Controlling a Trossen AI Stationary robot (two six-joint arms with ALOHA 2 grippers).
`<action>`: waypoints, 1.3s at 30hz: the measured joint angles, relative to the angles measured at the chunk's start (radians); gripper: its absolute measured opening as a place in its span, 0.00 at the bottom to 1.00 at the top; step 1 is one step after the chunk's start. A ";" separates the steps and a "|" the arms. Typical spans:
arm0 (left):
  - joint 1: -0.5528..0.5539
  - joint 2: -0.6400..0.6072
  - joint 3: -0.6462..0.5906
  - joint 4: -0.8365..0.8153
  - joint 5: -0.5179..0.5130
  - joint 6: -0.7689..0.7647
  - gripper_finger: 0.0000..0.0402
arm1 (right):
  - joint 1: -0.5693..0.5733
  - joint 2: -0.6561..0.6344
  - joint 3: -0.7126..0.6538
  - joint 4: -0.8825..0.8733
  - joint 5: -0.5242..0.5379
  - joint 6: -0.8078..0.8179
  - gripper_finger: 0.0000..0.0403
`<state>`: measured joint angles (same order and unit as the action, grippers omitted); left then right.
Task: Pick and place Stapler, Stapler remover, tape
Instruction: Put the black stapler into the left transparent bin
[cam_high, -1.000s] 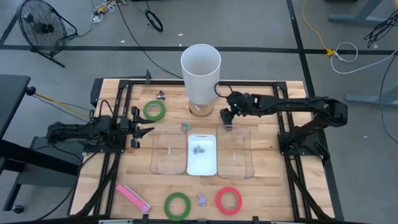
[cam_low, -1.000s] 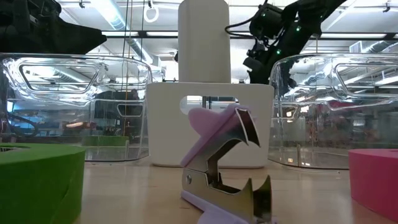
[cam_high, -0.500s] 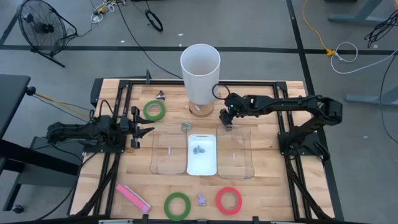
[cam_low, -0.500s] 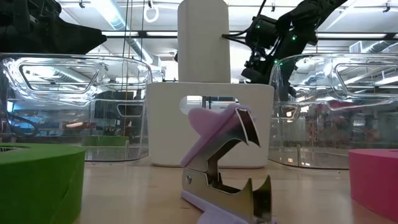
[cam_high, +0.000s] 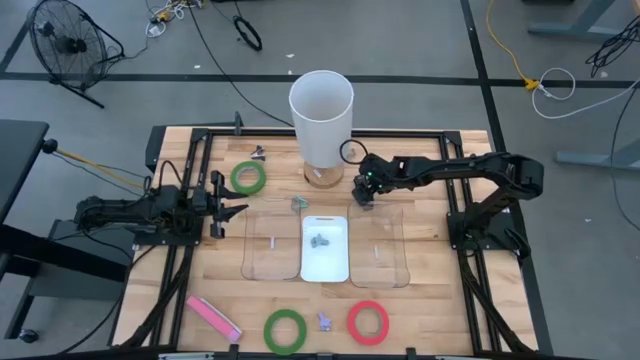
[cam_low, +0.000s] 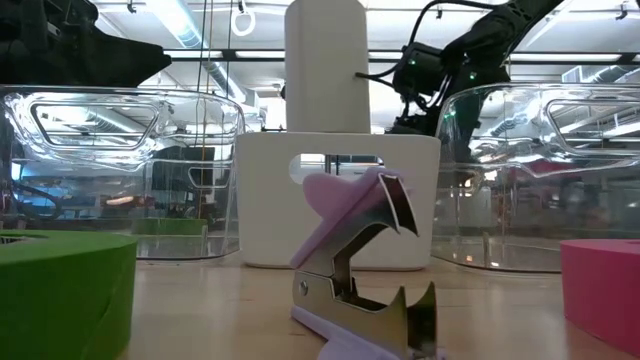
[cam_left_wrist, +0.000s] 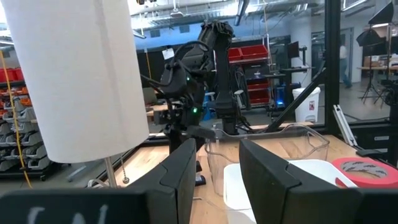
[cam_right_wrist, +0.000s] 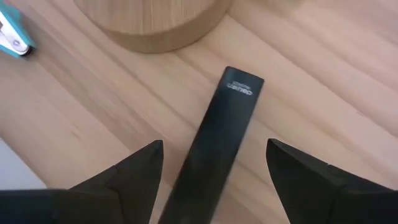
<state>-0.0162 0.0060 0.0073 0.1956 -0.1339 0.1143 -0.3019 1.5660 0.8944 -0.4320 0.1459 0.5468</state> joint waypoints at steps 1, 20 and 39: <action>0.000 0.000 0.000 0.000 0.000 0.000 0.32 | 0.000 0.005 0.000 0.006 -0.006 0.001 0.71; 0.000 0.000 0.000 0.003 0.000 0.000 0.32 | -0.014 0.021 -0.008 0.020 -0.005 -0.012 0.71; 0.000 0.000 0.000 0.003 0.000 0.000 0.32 | -0.025 0.050 -0.004 0.045 -0.051 0.052 0.71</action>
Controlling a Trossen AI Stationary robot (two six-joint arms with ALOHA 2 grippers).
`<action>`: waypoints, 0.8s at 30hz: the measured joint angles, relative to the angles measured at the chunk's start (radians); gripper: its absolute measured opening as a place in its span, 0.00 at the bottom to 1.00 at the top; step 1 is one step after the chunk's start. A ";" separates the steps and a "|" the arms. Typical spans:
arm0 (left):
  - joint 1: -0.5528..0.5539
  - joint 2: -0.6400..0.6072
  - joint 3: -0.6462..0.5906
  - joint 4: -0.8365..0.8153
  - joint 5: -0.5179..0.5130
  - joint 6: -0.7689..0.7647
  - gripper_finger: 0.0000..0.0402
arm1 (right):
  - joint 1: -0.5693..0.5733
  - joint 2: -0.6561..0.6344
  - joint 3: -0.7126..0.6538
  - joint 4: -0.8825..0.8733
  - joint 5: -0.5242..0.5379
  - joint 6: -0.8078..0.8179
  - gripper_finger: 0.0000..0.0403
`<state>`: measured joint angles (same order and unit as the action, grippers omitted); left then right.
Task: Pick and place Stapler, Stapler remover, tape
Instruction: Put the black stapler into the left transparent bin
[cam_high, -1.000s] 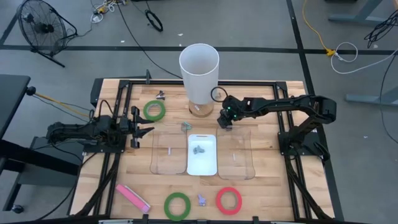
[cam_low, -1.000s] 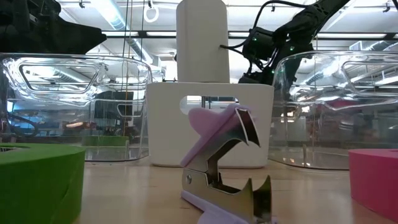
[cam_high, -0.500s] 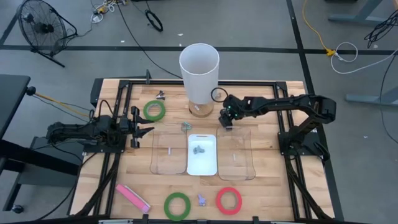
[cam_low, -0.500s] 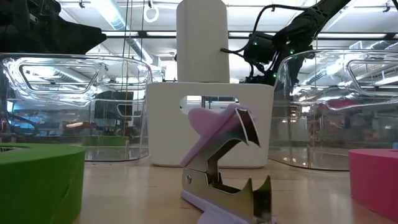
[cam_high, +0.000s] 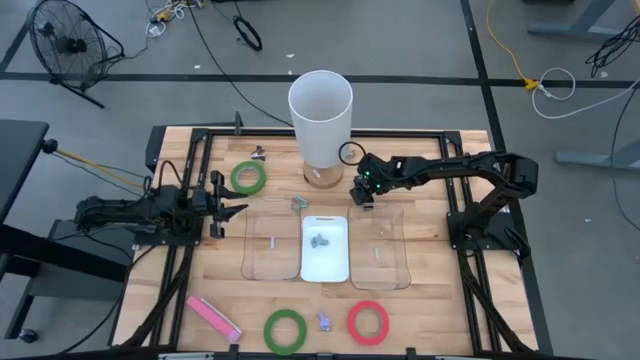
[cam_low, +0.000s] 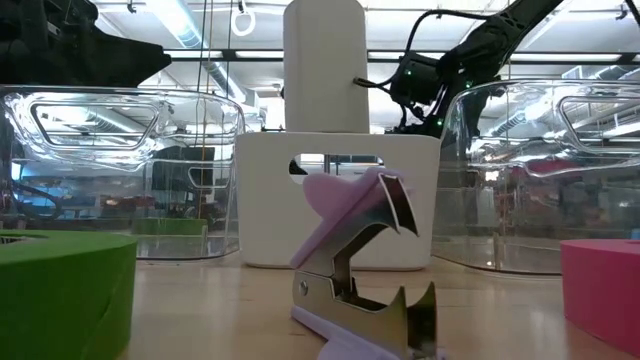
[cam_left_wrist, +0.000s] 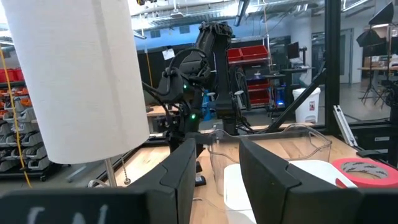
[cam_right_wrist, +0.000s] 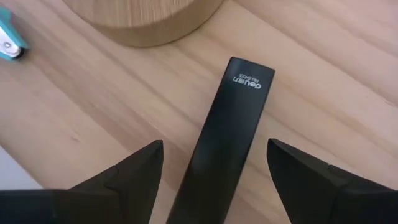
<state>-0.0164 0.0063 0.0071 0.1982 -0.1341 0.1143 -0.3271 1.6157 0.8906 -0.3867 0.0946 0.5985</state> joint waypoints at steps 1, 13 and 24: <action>0.000 0.000 0.000 0.000 0.000 0.000 0.32 | 0.000 0.012 0.001 0.010 -0.013 0.006 0.71; 0.000 0.000 0.000 0.000 0.000 0.000 0.32 | -0.022 0.058 0.001 0.043 -0.047 -0.013 0.47; 0.000 0.000 0.000 0.000 0.000 0.000 0.32 | -0.035 0.051 0.002 0.034 -0.046 -0.074 0.25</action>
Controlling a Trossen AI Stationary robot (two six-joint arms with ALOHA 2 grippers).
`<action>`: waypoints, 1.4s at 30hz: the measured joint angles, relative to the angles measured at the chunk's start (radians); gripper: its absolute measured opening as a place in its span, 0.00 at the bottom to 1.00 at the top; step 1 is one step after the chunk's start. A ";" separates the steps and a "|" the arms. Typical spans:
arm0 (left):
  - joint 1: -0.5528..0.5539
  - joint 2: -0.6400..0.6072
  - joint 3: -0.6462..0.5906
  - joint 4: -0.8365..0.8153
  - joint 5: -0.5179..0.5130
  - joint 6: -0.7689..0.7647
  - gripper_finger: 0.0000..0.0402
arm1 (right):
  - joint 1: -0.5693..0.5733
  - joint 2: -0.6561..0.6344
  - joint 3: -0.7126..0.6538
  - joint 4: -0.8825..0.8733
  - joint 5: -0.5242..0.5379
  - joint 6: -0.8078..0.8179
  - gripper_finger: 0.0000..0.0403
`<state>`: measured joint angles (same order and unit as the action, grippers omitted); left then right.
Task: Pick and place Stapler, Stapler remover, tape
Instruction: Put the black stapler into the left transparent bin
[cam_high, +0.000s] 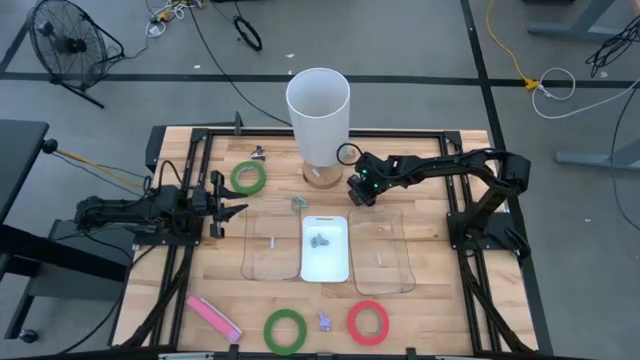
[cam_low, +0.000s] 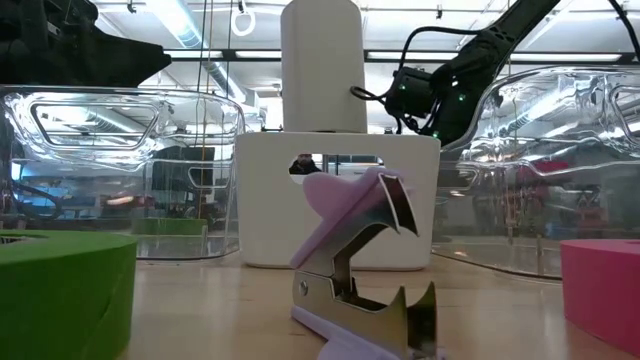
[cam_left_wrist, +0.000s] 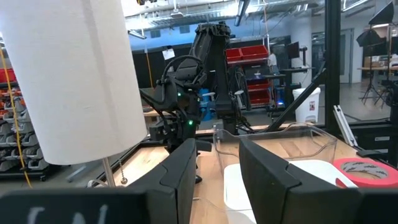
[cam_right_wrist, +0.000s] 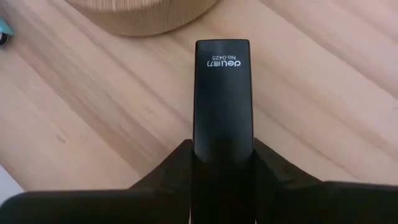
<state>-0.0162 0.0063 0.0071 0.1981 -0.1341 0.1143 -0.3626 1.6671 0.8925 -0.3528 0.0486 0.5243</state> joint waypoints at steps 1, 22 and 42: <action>0.000 0.000 0.000 0.000 0.000 0.000 0.32 | -0.003 -0.005 0.000 -0.007 -0.001 -0.003 0.25; 0.000 0.000 0.000 0.000 0.000 0.002 0.32 | -0.025 -0.369 -0.001 -0.158 -0.005 -0.060 0.25; -0.002 0.074 0.000 0.270 0.094 -0.192 0.32 | 0.230 -0.607 -0.001 0.157 -0.106 -0.163 0.25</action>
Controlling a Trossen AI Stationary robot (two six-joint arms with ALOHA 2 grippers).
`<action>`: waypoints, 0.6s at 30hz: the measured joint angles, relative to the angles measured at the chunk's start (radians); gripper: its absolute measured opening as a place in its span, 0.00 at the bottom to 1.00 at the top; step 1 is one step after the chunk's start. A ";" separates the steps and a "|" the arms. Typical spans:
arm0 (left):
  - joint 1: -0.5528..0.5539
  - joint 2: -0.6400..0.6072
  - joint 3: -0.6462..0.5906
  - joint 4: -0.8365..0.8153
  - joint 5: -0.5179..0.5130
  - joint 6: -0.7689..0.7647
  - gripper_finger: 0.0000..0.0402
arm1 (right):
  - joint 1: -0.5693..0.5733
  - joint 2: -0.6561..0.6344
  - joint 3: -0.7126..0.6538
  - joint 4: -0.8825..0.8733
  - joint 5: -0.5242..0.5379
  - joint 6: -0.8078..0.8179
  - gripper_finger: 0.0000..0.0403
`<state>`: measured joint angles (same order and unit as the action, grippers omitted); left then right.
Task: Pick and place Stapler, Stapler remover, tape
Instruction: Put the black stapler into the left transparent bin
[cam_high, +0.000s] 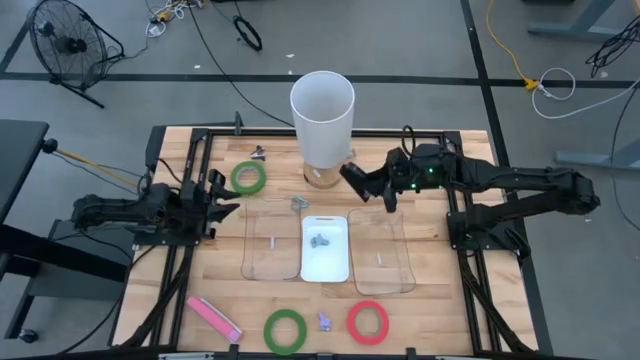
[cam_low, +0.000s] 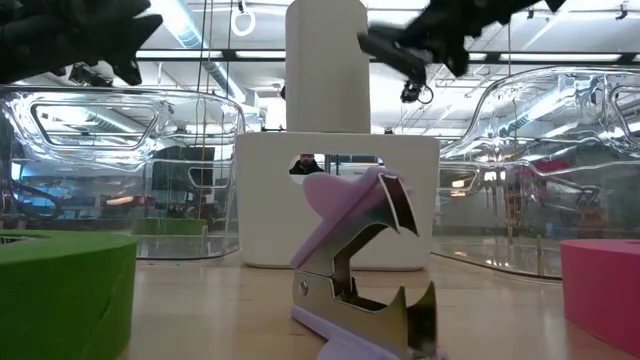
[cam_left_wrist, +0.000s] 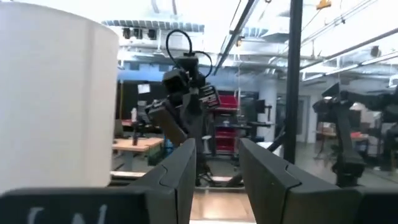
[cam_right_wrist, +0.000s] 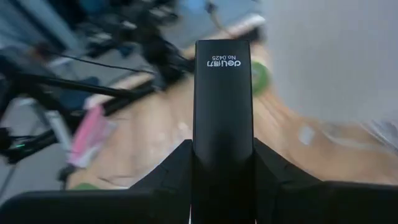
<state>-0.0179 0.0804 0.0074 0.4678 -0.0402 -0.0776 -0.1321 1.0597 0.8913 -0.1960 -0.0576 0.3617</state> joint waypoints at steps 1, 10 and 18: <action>-0.003 0.027 0.000 0.025 0.001 -0.014 0.32 | 0.016 0.005 0.000 0.027 -0.007 -0.009 0.25; -0.074 0.464 0.124 0.281 0.000 -0.004 0.32 | 0.097 0.056 0.000 0.207 -0.021 -0.078 0.25; -0.086 0.845 0.394 0.280 0.000 0.112 0.32 | 0.173 0.125 0.000 0.393 -0.022 -0.154 0.25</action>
<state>-0.1036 0.9255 0.4012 0.7476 -0.0402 0.0344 0.0404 1.1847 0.8913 0.1974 -0.0795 0.2073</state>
